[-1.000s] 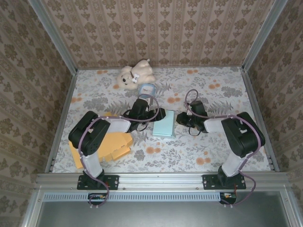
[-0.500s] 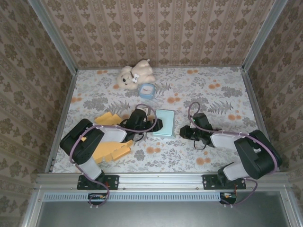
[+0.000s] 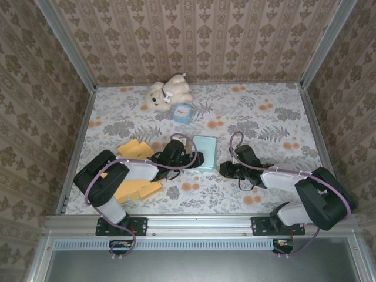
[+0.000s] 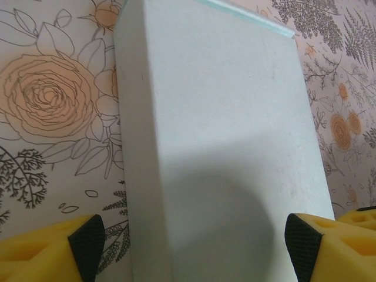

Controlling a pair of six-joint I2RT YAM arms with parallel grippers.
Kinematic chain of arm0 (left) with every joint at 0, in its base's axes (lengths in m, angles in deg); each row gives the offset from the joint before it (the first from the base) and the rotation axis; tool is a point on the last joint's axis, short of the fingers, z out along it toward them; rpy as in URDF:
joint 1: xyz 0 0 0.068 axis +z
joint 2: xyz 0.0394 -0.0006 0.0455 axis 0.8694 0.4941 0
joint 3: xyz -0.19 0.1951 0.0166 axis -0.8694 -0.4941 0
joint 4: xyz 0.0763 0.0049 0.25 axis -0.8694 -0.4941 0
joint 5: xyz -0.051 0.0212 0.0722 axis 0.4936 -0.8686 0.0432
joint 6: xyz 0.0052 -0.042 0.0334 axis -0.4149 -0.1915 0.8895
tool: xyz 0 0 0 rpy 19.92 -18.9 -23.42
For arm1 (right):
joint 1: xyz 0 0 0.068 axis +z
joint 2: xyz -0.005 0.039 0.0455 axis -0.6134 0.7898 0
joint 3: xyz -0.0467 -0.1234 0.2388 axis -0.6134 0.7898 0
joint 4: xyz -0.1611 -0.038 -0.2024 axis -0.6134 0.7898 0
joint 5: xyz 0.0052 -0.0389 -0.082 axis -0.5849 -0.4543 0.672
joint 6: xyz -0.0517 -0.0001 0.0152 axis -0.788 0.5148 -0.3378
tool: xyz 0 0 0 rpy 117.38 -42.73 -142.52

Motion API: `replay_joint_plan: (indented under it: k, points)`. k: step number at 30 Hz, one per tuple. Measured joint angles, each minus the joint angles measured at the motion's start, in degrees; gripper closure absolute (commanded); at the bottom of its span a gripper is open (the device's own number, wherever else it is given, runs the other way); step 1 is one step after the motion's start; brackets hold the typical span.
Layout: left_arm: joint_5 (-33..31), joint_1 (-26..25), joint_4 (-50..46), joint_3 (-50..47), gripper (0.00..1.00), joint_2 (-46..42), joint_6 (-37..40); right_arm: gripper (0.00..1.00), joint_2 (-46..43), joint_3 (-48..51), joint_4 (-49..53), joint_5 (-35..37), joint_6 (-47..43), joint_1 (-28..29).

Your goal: Fold the paper box

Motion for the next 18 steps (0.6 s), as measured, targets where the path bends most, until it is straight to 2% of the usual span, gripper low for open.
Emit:
replay_joint_plan:
  k: [18]
  points:
    - [-4.33,-4.02,-0.11,-0.42,0.16,-0.31,-2.03,0.84,4.68,-0.74,-3.98,-0.81,0.50,0.85]
